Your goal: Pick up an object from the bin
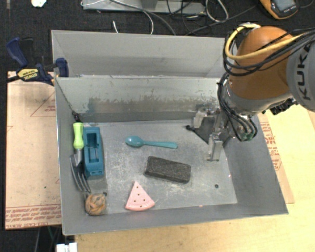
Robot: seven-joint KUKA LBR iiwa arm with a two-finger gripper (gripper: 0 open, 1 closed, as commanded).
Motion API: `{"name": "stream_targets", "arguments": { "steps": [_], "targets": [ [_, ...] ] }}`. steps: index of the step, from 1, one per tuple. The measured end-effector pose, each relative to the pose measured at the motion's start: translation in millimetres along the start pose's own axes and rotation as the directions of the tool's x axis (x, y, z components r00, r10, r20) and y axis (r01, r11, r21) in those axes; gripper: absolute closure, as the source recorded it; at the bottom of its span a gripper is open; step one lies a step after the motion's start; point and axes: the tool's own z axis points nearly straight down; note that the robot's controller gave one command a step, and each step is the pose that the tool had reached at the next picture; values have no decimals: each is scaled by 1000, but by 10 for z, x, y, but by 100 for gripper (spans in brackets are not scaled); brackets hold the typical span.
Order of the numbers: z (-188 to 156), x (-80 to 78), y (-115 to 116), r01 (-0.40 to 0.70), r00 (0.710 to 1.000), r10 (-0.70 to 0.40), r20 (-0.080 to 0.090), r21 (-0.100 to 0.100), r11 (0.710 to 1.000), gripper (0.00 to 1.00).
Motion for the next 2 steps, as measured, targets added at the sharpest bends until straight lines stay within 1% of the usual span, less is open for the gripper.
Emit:
{"name": "stream_targets", "arguments": {
  "steps": [1,2],
  "targets": [
    [649,199,254,-94,996,94,2,-1,996,0],
    [1480,161,784,54,998,-54,12,0,999,0]
  ]
}}
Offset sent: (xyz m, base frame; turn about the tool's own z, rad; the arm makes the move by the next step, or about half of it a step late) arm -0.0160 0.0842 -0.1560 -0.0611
